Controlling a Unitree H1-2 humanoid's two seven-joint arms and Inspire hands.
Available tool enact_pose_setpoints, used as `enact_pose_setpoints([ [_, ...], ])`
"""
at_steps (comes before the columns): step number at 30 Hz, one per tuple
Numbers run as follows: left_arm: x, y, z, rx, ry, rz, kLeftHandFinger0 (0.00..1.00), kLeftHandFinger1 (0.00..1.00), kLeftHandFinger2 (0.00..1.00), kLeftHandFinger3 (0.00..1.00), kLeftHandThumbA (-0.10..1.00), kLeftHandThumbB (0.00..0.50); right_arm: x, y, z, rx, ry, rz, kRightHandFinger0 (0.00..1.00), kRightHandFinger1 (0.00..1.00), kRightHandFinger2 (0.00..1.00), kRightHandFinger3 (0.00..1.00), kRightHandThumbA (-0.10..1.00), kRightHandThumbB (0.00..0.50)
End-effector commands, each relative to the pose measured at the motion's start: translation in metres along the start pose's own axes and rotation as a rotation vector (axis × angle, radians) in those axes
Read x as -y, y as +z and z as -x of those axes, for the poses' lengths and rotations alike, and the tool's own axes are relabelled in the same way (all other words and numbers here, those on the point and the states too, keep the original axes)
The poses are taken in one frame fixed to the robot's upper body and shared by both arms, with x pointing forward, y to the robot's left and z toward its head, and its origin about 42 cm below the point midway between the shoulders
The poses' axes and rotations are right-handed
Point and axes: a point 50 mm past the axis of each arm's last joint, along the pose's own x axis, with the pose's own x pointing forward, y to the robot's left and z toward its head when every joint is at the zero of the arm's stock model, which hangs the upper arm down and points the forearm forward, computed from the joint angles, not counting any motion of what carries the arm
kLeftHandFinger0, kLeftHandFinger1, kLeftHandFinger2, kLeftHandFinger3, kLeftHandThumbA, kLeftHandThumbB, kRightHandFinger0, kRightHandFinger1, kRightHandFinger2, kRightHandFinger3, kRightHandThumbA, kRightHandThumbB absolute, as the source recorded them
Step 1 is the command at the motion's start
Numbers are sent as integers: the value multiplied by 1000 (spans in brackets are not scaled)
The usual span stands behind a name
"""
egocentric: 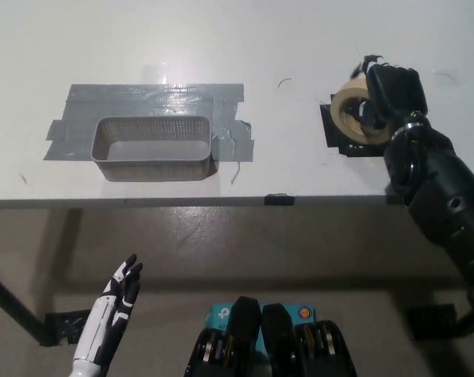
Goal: The robot picks the tape placed on the black area with right hand and places it in the small grey container.
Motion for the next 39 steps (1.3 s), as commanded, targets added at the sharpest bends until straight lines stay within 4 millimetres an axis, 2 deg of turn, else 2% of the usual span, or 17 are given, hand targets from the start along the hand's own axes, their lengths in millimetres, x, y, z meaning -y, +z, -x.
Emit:
enact_pose_setpoints([
  [1, -9, 12, 2, 35, -30, -41, 1000, 1000, 1000, 1000, 1000, 91, 70, 59, -28, 237, -361, -44, 50, 527, 846, 852, -100, 204],
  [4, -10, 8, 8, 26, -32, -32, 1000, 1000, 1000, 1000, 992, 76, 69, 85, -29, 276, -359, -74, 46, 512, 827, 848, -100, 219],
  [5, -10, 8, 9, 21, -33, -36, 1000, 1000, 1000, 1000, 990, 84, 69, 96, -30, 294, -338, -101, 52, 505, 822, 856, -100, 200],
  [7, -8, 8, 8, 24, -33, -34, 1000, 1000, 1000, 1000, 990, 78, 71, 110, -30, 335, -366, -110, 11, 446, 764, 778, -100, 217],
  [10, -10, 9, 6, 26, -30, -40, 1000, 1000, 1000, 1000, 992, 78, 76, 139, -33, 362, -369, -102, 0, 399, 721, 744, -100, 198],
  [12, -8, 10, 5, 19, -32, -44, 1000, 1000, 1000, 1000, 994, 80, 76, 151, -32, 378, -372, -119, 0, 378, 710, 746, -100, 205],
  [15, -7, 10, 5, 19, -35, -43, 1000, 1000, 1000, 1000, 1000, 63, 71, 176, -30, 386, -352, -120, 0, 405, 765, 811, -100, 191],
  [17, -8, 9, 6, 23, -41, -47, 1000, 1000, 1000, 1000, 1000, 56, 67, 193, -28, 397, -341, -148, 0, 404, 766, 815, -100, 203],
  [20, -7, 11, 3, 17, -37, -43, 1000, 1000, 1000, 1000, 1000, 85, 64, 218, -25, 422, -312, -168, 0, 454, 844, 875, -100, 180],
  [22, -7, 15, 1, 16, -36, -46, 1000, 1000, 1000, 1000, 1000, 71, 64, 234, -23, 428, -304, -159, 0, 454, 835, 871, -100, 191],
  [25, -6, 17, 0, 22, -39, -47, 1000, 1000, 1000, 1000, 1000, 60, 60, 255, -18, 453, -305, -134, 0, 408, 788, 831, -100, 172],
  [26, -5, 17, 0, 24, -41, -44, 1000, 1000, 1000, 1000, 1000, 59, 60, 257, -18, 453, -299, -139, 0, 395, 780, 824, -100, 161],
  [30, -5, 19, -3, 33, -46, -25, 1000, 1000, 1000, 1000, 1000, 69, 57, 276, -13, 460, -259, -158, 0, 355, 737, 757, -100, 207],
  [31, -6, 19, -4, 36, -46, -25, 1000, 1000, 1000, 1000, 1000, 75, 56, 278, -12, 468, -254, -161, 0, 343, 720, 736, -100, 192],
  [33, -6, 22, -3, 38, -42, -30, 1000, 1000, 1000, 1000, 1000, 68, 50, 283, -9, 467, -237, -163, 0, 341, 742, 857, -100, 163],
  [35, -5, 22, -3, 42, -46, -32, 1000, 1000, 1000, 1000, 1000, 65, 46, 287, -7, 467, -223, -171, 0, 353, 752, 915, -100, 151],
  [39, -3, 22, -3, 45, -60, -26, 1000, 1000, 1000, 1000, 991, 58, 36, 289, -3, 460, -200, -155, 0, 365, 763, 894, -100, 156],
])
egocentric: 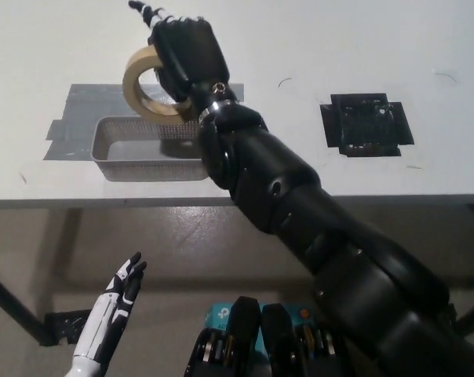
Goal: The robot picks the tape placed on the black area with right hand and places it in the small grey container.
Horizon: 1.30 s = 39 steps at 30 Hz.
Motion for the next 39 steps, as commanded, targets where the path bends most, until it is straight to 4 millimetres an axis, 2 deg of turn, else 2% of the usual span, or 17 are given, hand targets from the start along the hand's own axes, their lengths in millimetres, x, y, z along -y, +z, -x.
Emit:
enact_pose_setpoints([
  [1, 0, 10, -2, 46, -20, -4, 1000, 1000, 1000, 1000, 992, 52, 18, 25, -16, 45, -53, 6, 8, 378, 774, 891, -100, 162],
  [2, 1, 10, -1, 45, -20, -10, 1000, 1000, 1000, 1000, 992, 52, 15, 26, -15, 43, -50, -1, 36, 392, 780, 865, -100, 159],
  [4, 2, 10, -1, 48, -22, -13, 1000, 1000, 1000, 1000, 992, 53, 10, 26, -13, 20, -11, -2, 28, 394, 794, 882, -100, 128],
  [8, 4, 10, 0, 49, -26, -28, 1000, 1000, 1000, 1000, 990, 50, -1, 25, -8, -11, 37, 1, 0, 393, 822, 946, -100, 139],
  [9, 4, 11, 1, 50, -26, -29, 1000, 1000, 1000, 1000, 987, 50, -3, 25, -6, -18, 41, -4, 0, 377, 803, 898, -100, 157],
  [12, 5, 12, 2, 48, -23, -34, 1000, 1000, 1000, 1000, 987, 66, -11, 19, 0, -28, 63, 6, 0, 351, 785, 877, -100, 162],
  [15, 4, 13, 4, 45, -29, -31, 1000, 1000, 1000, 1000, 988, 47, -19, 16, 6, -45, 90, 8, 0, 326, 768, 751, -100, 171],
  [17, 4, 13, 3, 47, -34, -27, 1000, 1000, 1000, 1000, 989, 45, -21, 13, 8, -53, 93, 15, 0, 279, 710, 688, -100, 163],
  [18, 4, 12, 2, 53, -36, -28, 1000, 1000, 1000, 1000, 995, 50, -23, 11, 9, -65, 102, 25, 0, 259, 645, 684, -32, 163],
  [19, 4, 12, 3, 56, -39, -30, 1000, 1000, 1000, 1000, 1000, 44, -25, 8, 10, -94, 139, 43, 121, 411, 832, 918, 249, 200],
  [20, 5, 12, 3, 50, -34, -18, 1000, 1000, 1000, 1000, 1000, 56, -28, 6, 11, -150, 191, -22, 539, 861, 1000, 1000, 427, 336],
  [21, 4, 12, 4, 49, -35, -11, 1000, 1000, 1000, 1000, 1000, 51, -30, 4, 12, -173, 233, -46, 969, 1000, 1000, 1000, 522, 406],
  [22, 5, 13, 5, 46, -37, 3, 1000, 1000, 1000, 1000, 1000, 45, -33, 1, 14, -176, 262, -40, 1000, 1000, 1000, 1000, 602, 478],
  [23, 3, 13, 5, 45, -35, 1, 1000, 1000, 1000, 1000, 1000, 47, -35, 1, 16, -177, 271, -39, 1000, 1000, 1000, 1000, 626, 500],
  [26, 3, 13, 3, 49, -36, -3, 1000, 1000, 1000, 1000, 1000, 55, -37, -7, 20, -165, 263, -25, 1000, 1000, 1000, 1000, 664, 470],
  [32, 1, 14, -1, 57, -34, -10, 1000, 1000, 1000, 1000, 999, 58, -30, -15, 16, -117, 295, -15, 1000, 1000, 1000, 1000, 741, 500],
  [39, -3, 11, -4, 57, -35, -9, 1000, 1000, 1000, 1000, 983, 61, -12, -12, 6, -16, 305, 25, 1000, 1000, 1000, 1000, 803, 494],
])
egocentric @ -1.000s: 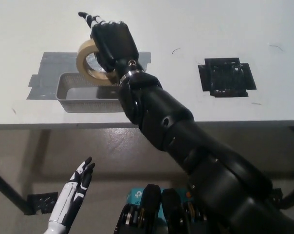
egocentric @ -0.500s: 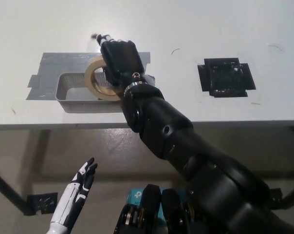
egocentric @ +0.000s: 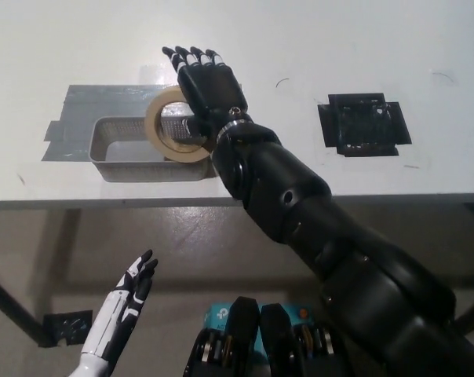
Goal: The robot picks the tape placed on the black area with right hand and places it in the small grey container.
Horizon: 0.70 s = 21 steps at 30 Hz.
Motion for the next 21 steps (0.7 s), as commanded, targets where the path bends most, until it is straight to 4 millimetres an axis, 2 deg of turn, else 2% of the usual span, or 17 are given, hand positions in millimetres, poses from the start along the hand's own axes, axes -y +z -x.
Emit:
enact_pose_setpoints([
  [1, -8, 4, 0, 36, 1, -6, 1000, 1000, 1000, 1000, 974, 52, 18, 18, -6, 101, 37, -1, 1000, 1000, 1000, 1000, 813, 489],
  [5, -7, 3, 2, 30, -1, -3, 1000, 1000, 1000, 1000, 966, 46, 26, 13, -5, 104, 29, -41, 1000, 1000, 1000, 1000, 834, 470],
  [8, -5, 3, 3, 30, -1, 0, 1000, 1000, 1000, 1000, 963, 46, 30, 9, -5, 99, 30, -59, 1000, 1000, 1000, 1000, 854, 476],
  [9, -5, 4, 2, 33, -3, -4, 1000, 1000, 1000, 1000, 963, 46, 32, 8, -5, 96, 24, -68, 1000, 1000, 1000, 1000, 887, 493],
  [13, -4, 5, -1, 36, -1, -9, 1000, 1000, 1000, 1000, 950, 41, 44, 7, -7, 85, 42, -117, 1000, 1000, 1000, 1000, 985, 500],
  [21, -6, 6, -4, 39, -2, -4, 1000, 1000, 1000, 1000, 942, 42, 62, 11, -9, 118, 21, -172, 1000, 1000, 1000, 1000, 1000, 500],
])
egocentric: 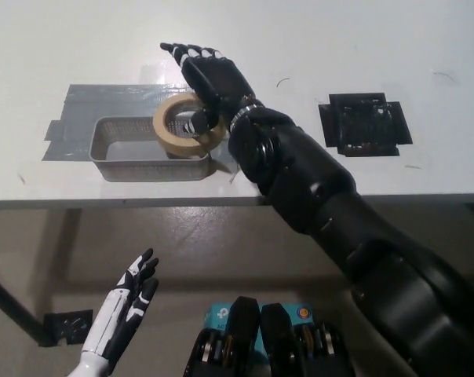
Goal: The robot picks the tape placed on the black area with right hand and places it in the small grey container.
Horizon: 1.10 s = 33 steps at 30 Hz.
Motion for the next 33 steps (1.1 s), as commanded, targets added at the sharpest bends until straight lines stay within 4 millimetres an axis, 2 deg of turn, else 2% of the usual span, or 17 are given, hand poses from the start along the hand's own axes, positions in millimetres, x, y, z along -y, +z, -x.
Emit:
enact_pose_setpoints([
  [1, -6, 5, -2, 38, -1, -8, 1000, 1000, 1000, 1000, 939, 41, 35, 26, -9, 77, -33, -34, 1000, 1000, 1000, 1000, 1000, 500],
  [5, -4, 5, 0, 27, -6, -13, 1000, 1000, 1000, 1000, 950, 40, 58, 26, 0, 126, -86, -44, 1000, 1000, 1000, 1000, 1000, 500],
  [7, -3, 5, 1, 25, -6, -12, 1000, 1000, 1000, 1000, 954, 50, 75, 22, 9, 155, -117, -59, 1000, 1000, 1000, 1000, 1000, 500],
  [9, -3, 4, 0, 27, -1, -11, 1000, 1000, 1000, 1000, 955, 49, 101, 18, 25, 199, -150, -94, 1000, 1000, 1000, 1000, 1000, 481],
  [11, -4, 3, 2, 28, 2, 1, 1000, 1000, 1000, 1000, 938, 38, 133, 11, 55, 271, -208, -128, 1000, 1000, 1000, 1000, 985, 418],
  [13, -7, 4, -2, 42, 6, -8, 1000, 1000, 1000, 1000, 936, 32, 159, 0, 84, 298, -236, -137, 1000, 1000, 1000, 1000, 963, 417],
  [15, -9, 5, -4, 48, 11, -10, 1000, 1000, 1000, 1000, 947, 37, 176, -11, 119, 312, -265, -107, 1000, 1000, 1000, 1000, 982, 391],
  [16, -10, 6, -5, 49, 15, -12, 1000, 1000, 1000, 1000, 950, 42, 185, -20, 144, 320, -272, -102, 1000, 1000, 1000, 1000, 994, 378],
  [18, -10, 8, -9, 53, 25, -9, 1000, 1000, 1000, 1000, 955, 53, 193, -30, 171, 325, -281, -88, 1000, 1000, 1000, 1000, 1000, 374],
  [21, -10, 9, -12, 63, 37, -9, 1000, 1000, 1000, 1000, 966, 68, 191, -49, 228, 339, -312, -99, 1000, 1000, 1000, 1000, 1000, 382],
  [23, -10, 10, -14, 66, 41, -9, 1000, 1000, 1000, 1000, 992, 87, 182, -57, 263, 321, -326, -113, 1000, 1000, 1000, 1000, 1000, 405],
  [24, -10, 10, -14, 66, 42, -11, 1000, 1000, 1000, 1000, 1000, 95, 177, -58, 277, 314, -326, -137, 1000, 1000, 1000, 1000, 1000, 408],
  [25, -10, 10, -16, 67, 44, -16, 1000, 1000, 1000, 1000, 1000, 99, 168, -61, 301, 308, -331, -171, 1000, 1000, 1000, 1000, 1000, 402],
  [27, -10, 10, -17, 65, 47, -14, 1000, 1000, 1000, 1000, 1000, 99, 160, -62, 317, 310, -337, -201, 1000, 1000, 1000, 1000, 1000, 399],
  [28, -10, 10, -17, 66, 45, -20, 1000, 1000, 1000, 1000, 1000, 100, 148, -63, 336, 303, -350, -208, 1000, 1000, 1000, 1000, 1000, 401],
  [29, -11, 10, -19, 67, 46, -19, 1000, 1000, 1000, 1000, 1000, 101, 145, -63, 339, 301, -353, -208, 1000, 1000, 1000, 1000, 1000, 401],
  [33, -8, 7, -17, 57, 46, -11, 1000, 1000, 1000, 1000, 1000, 111, 105, -65, 374, 253, -352, -318, 1000, 1000, 1000, 1000, 1000, 391],
])
